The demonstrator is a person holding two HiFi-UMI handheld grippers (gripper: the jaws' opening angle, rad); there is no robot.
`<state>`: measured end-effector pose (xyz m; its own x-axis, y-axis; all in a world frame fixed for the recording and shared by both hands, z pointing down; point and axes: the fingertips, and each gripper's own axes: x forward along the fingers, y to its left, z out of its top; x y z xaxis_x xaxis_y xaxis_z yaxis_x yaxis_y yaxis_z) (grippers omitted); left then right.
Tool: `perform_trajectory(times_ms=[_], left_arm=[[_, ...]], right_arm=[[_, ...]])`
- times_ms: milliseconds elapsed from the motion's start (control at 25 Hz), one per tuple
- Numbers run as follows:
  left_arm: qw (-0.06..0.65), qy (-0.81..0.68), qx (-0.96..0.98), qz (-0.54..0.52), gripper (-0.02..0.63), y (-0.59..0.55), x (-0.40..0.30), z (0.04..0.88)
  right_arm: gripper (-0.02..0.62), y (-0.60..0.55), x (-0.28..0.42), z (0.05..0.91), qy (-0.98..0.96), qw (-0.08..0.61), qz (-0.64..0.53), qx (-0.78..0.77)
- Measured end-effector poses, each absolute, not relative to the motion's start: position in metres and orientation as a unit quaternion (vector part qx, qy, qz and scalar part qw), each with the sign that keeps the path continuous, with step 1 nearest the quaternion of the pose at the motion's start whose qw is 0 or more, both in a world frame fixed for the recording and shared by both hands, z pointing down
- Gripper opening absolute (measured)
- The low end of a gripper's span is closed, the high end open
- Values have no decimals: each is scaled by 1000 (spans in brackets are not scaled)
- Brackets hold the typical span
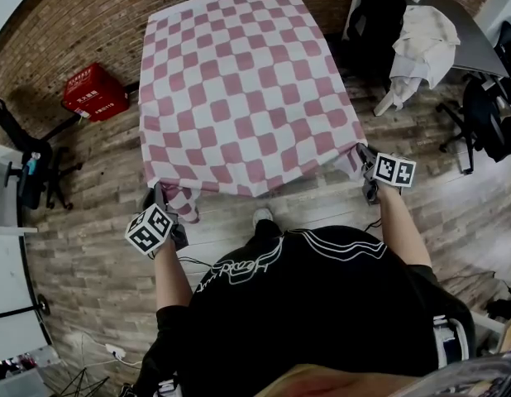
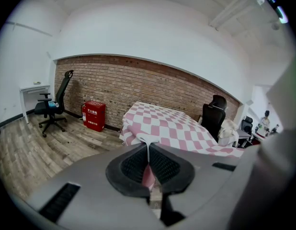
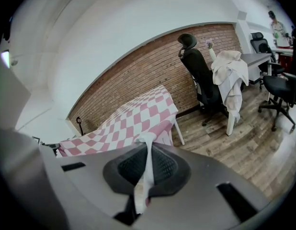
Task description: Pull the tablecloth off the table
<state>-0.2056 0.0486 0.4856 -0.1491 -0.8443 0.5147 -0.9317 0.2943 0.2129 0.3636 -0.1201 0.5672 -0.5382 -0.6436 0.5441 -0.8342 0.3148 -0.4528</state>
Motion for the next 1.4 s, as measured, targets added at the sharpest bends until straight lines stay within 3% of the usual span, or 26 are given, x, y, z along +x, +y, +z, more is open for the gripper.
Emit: perform_trajectory(times_ms=[1400], left_arm=[[283,-764,576,67,8,154,-157,494]], right_arm=[[-3,-37,399,575,-815,145,350,439]])
